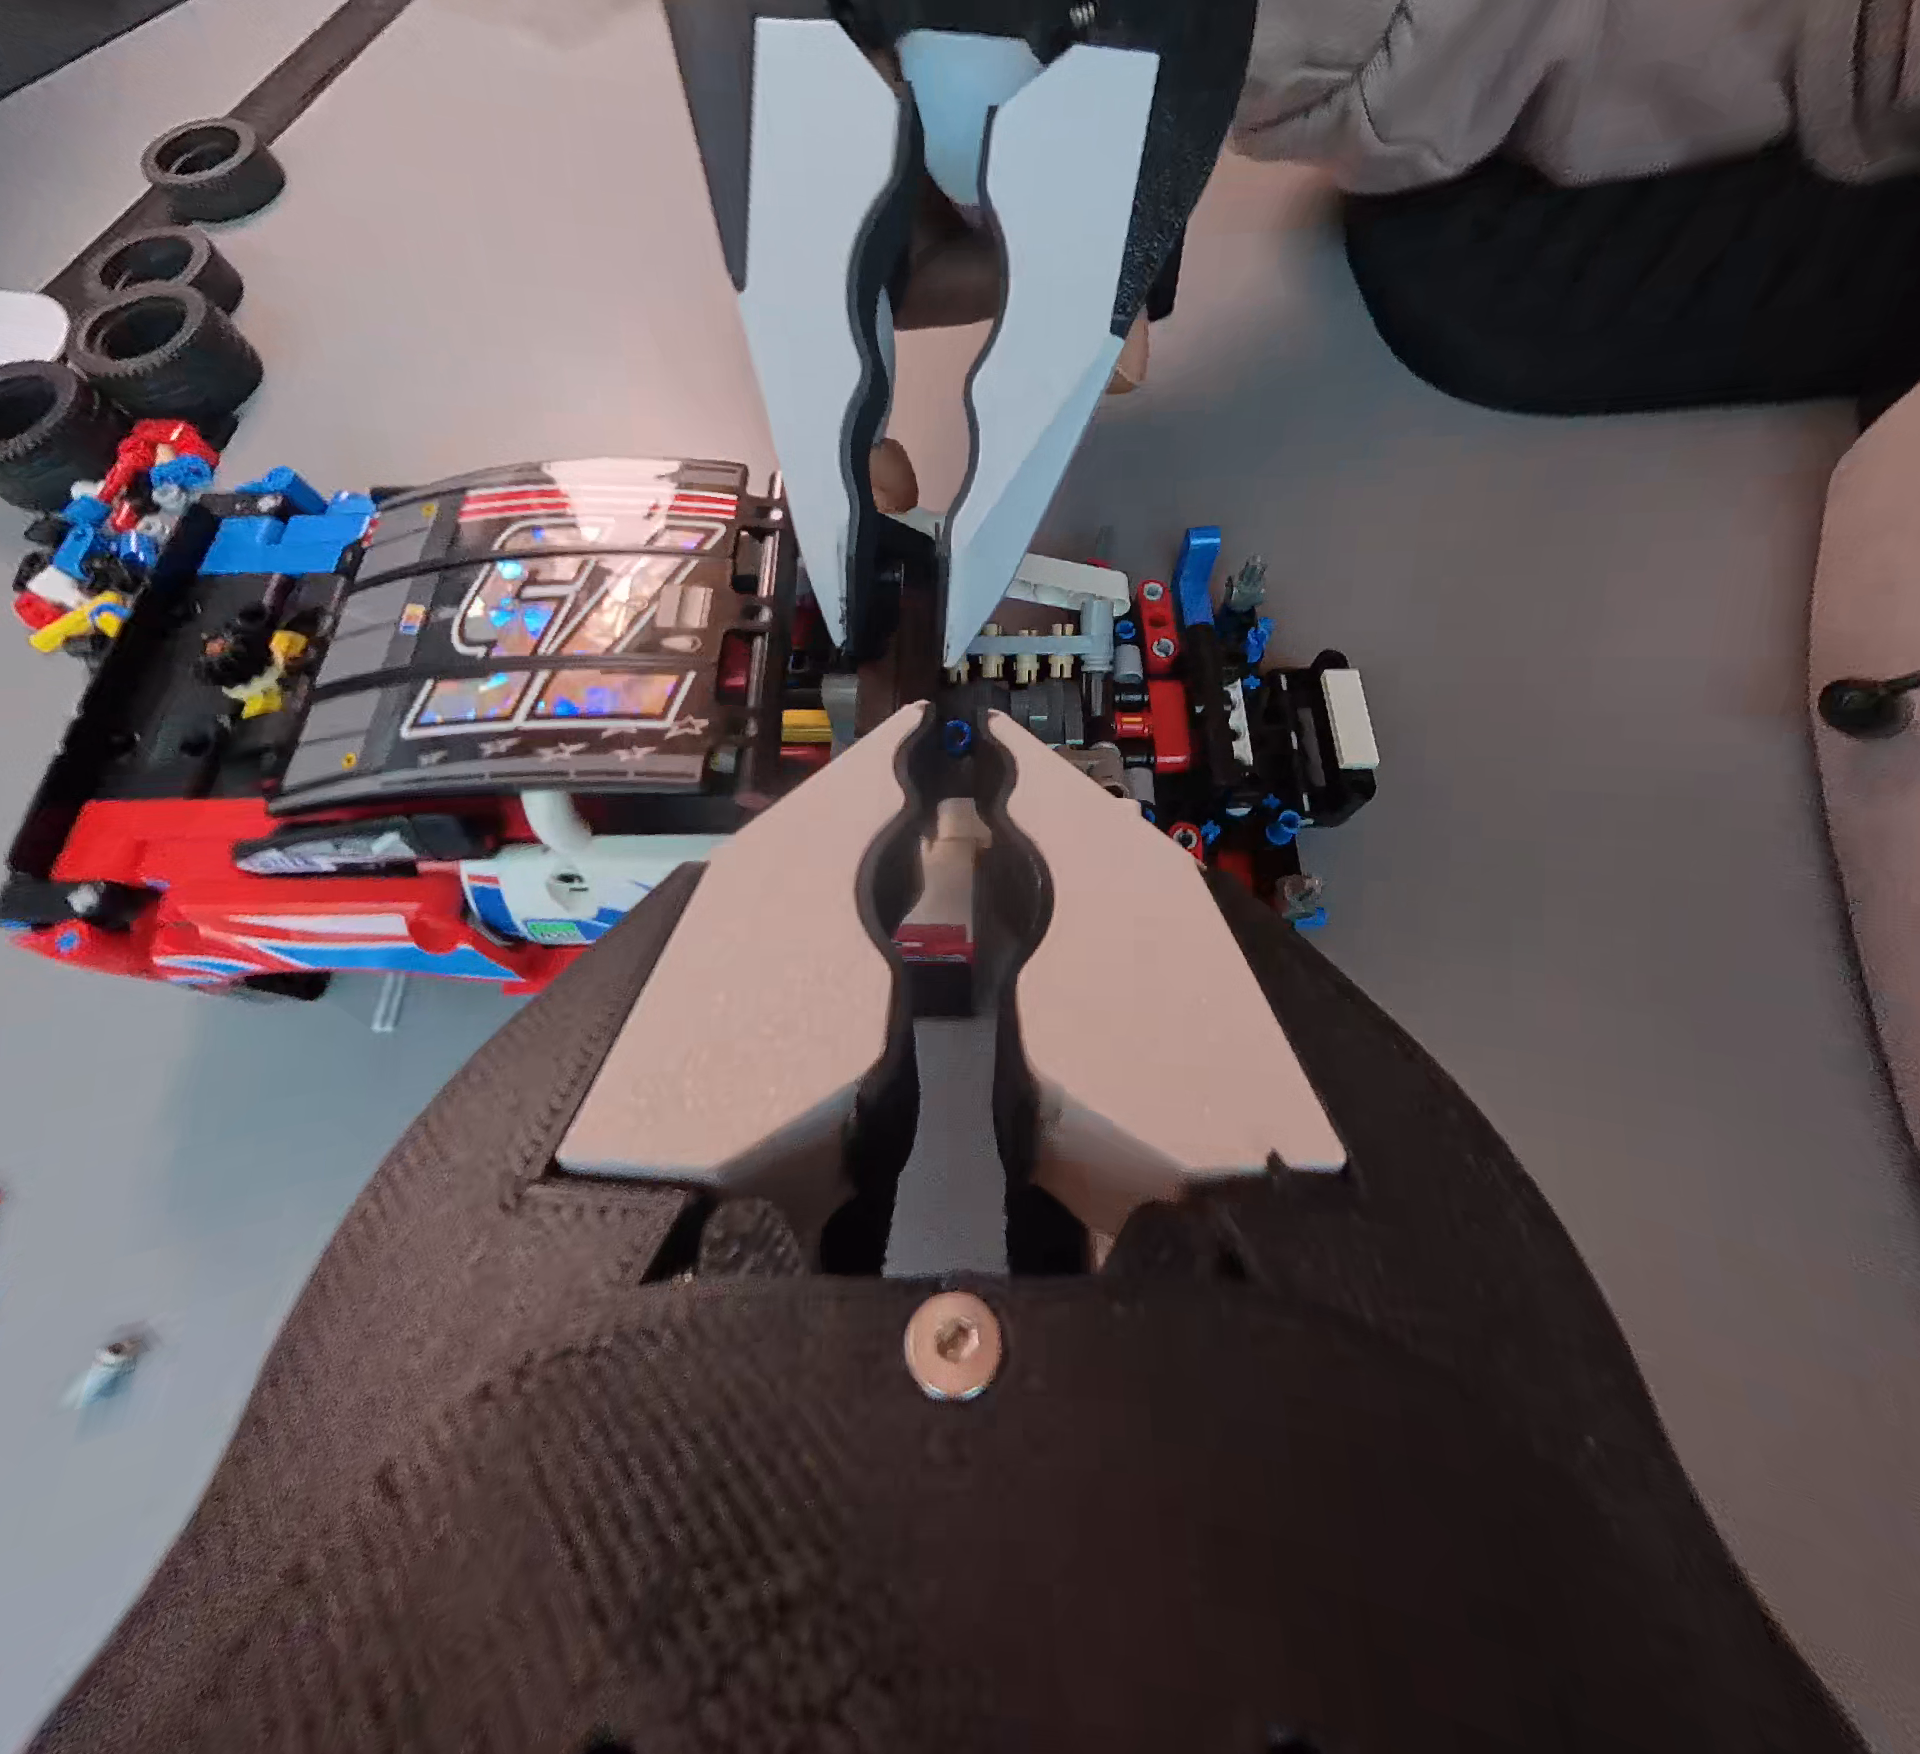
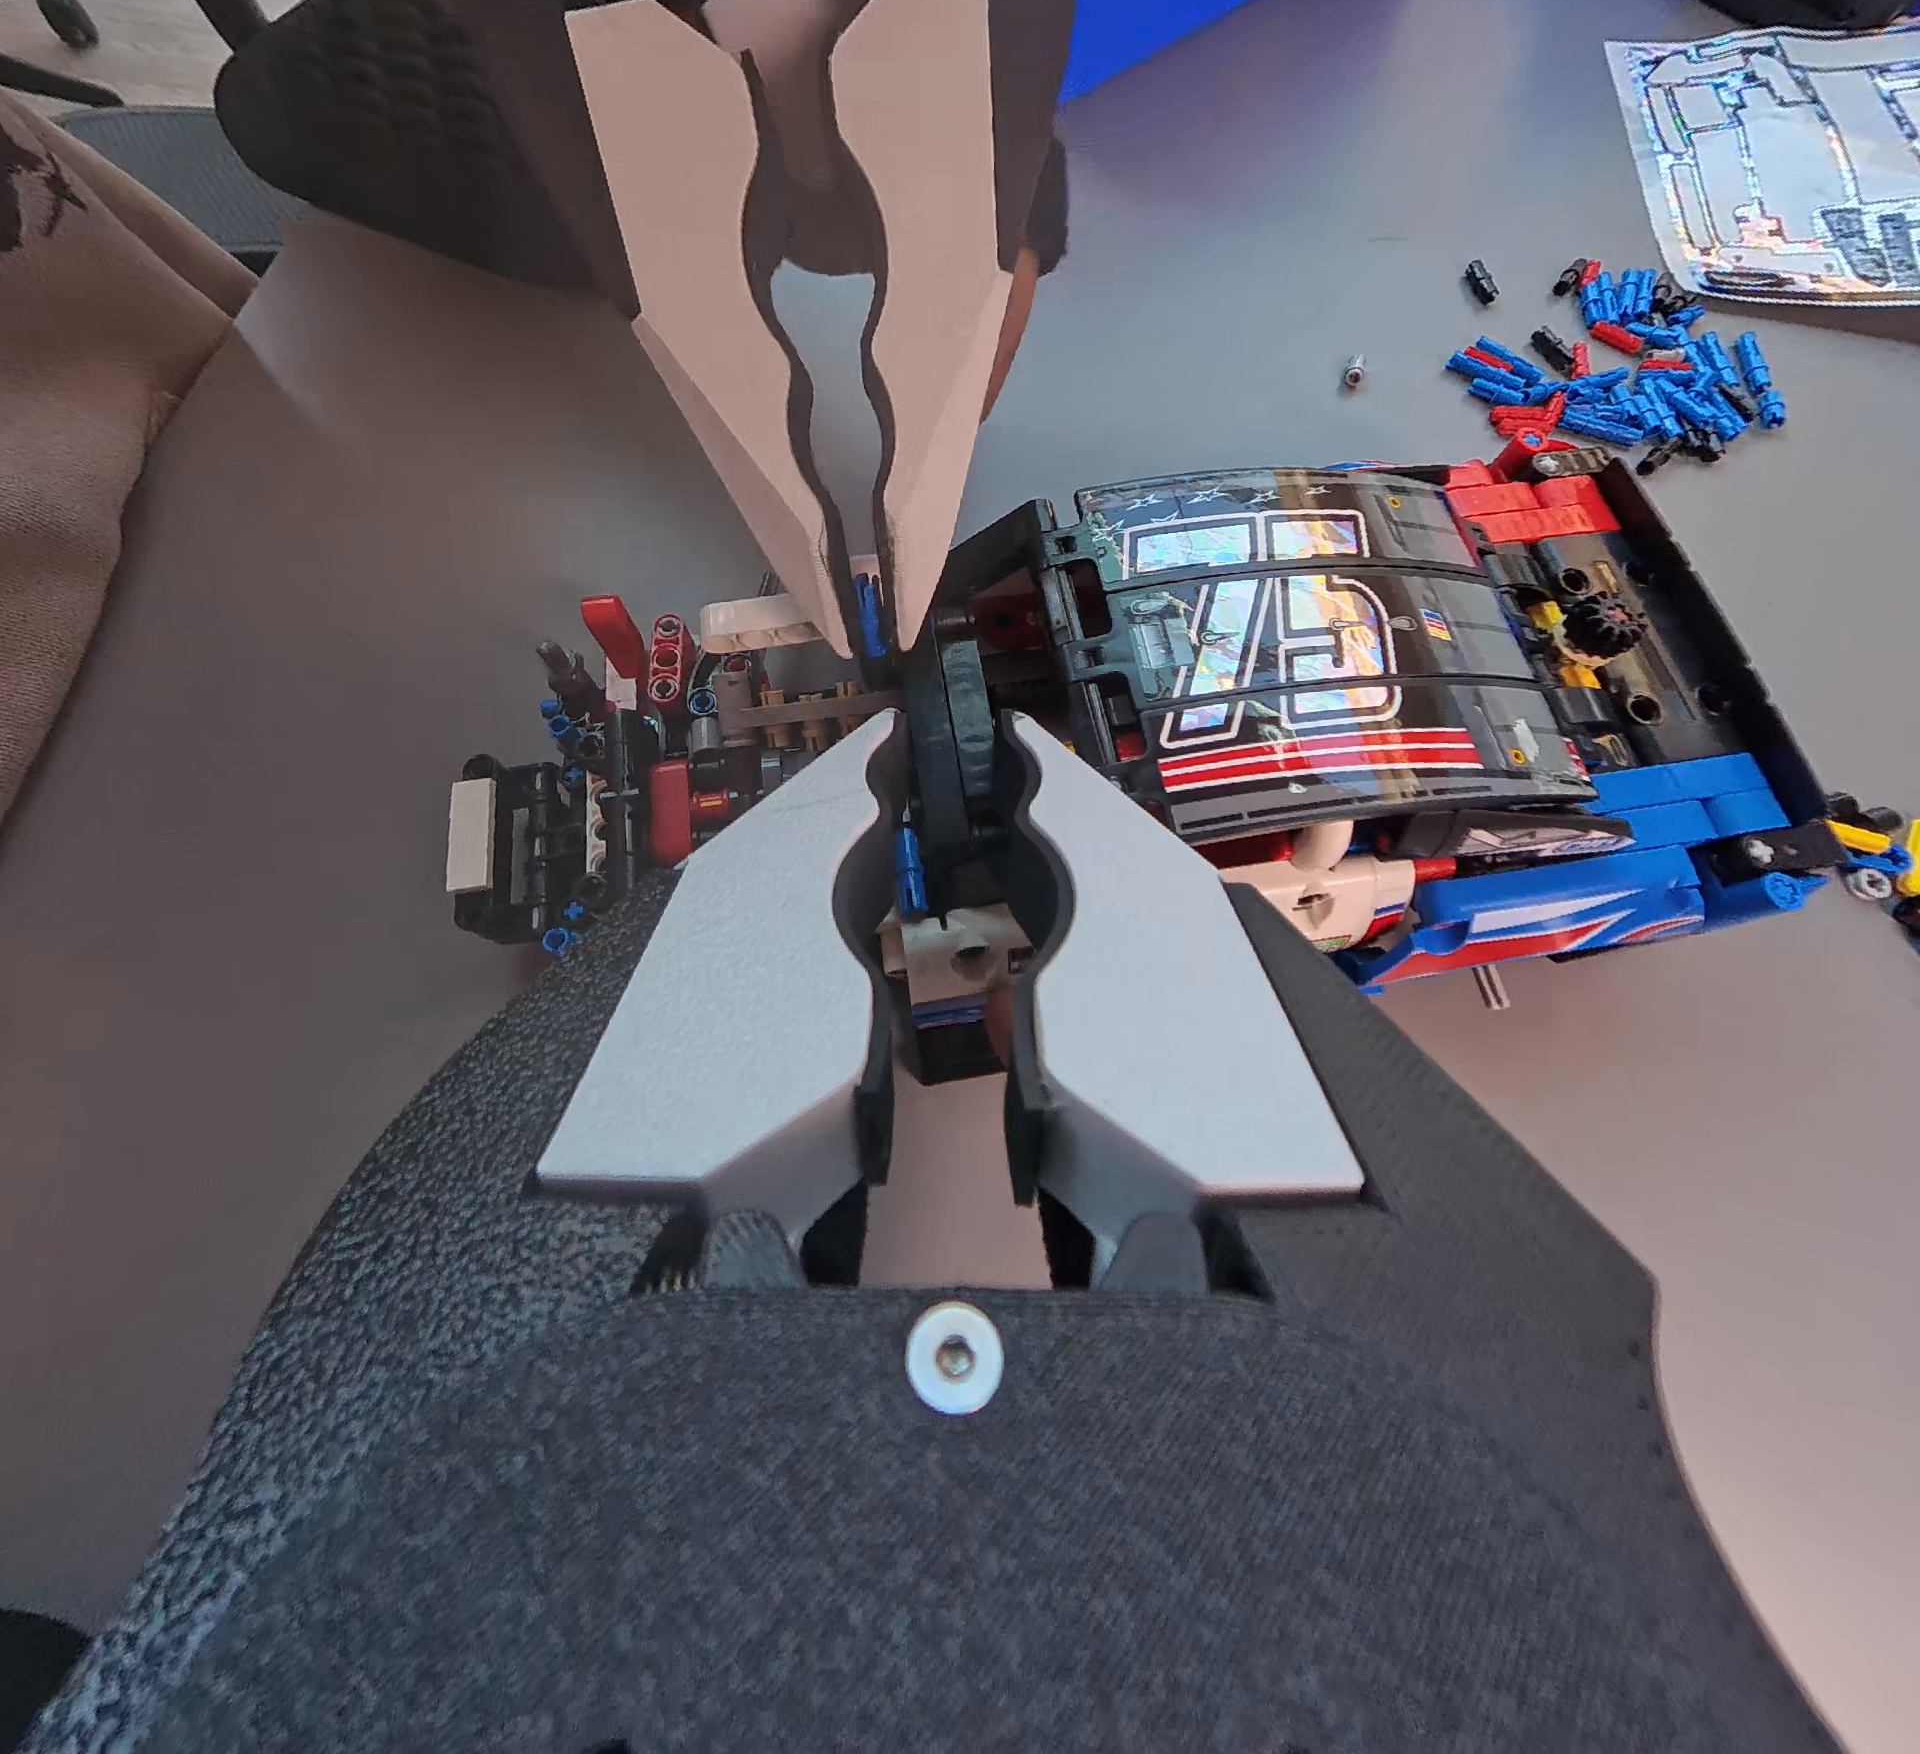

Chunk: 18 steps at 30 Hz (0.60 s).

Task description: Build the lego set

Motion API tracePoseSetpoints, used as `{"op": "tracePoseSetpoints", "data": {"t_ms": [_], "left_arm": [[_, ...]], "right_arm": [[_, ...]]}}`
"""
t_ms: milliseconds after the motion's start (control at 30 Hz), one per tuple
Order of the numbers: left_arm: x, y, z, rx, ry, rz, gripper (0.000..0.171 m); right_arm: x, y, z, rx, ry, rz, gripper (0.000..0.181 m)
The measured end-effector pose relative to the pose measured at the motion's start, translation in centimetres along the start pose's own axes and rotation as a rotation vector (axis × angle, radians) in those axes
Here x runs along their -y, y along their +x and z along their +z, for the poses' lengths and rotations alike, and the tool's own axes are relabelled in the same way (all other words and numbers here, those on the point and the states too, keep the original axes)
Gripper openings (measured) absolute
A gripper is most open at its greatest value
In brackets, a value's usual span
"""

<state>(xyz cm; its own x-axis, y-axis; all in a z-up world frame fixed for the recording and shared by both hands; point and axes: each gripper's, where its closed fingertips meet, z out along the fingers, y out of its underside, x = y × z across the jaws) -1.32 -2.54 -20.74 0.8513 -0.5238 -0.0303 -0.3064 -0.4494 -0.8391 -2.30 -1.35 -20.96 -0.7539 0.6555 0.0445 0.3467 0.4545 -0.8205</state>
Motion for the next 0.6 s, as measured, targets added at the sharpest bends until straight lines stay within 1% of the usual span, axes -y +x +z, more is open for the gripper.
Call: {"op": "tracePoseSetpoints", "data": {"t_ms": [67, 200, 267, 300, 333, 400, 500, 600], "left_arm": [[-0.2, -0.1, -0.2, 0.015, 0.082, -0.119, 0.004], [-0.1, -0.2, -0.5, 0.0, 0.26, -0.438, 0.005], [0.0, -0.2, -0.8, -0.023, 0.316, -0.555, 0.006], [-0.1, -0.3, -1.0, -0.032, 0.323, -0.589, 0.006], [-0.2, -0.4, -1.3, -0.03, 0.326, -0.61, 0.01], [-0.1, -0.7, -1.9, -0.002, 0.342, -0.589, 0.015], [0.1, -0.7, -1.9, 0.048, 0.318, -0.508, 0.015], [-0.2, -0.8, -1.4, 0.084, 0.291, -0.487, 0.012]], "right_arm": [[0.0, 0.0, 0.1, -0.003, 0.003, -0.001, 0.013], [0.1, 0.0, 0.2, -0.005, 0.008, 0.002, 0.013], [0.2, 0.0, 0.2, -0.007, 0.009, 0.001, 0.013], [0.2, 0.0, 0.2, -0.007, 0.01, 0.001, 0.013], [0.2, 0.0, 0.2, -0.007, 0.013, 0.002, 0.013], [0.2, 0.0, 0.2, -0.006, 0.015, 0.001, 0.013], [0.2, 0.0, 0.2, -0.005, 0.02, -0.003, 0.013], [0.2, 0.0, 0.2, -0.009, 0.022, -0.006, 0.013]]}}
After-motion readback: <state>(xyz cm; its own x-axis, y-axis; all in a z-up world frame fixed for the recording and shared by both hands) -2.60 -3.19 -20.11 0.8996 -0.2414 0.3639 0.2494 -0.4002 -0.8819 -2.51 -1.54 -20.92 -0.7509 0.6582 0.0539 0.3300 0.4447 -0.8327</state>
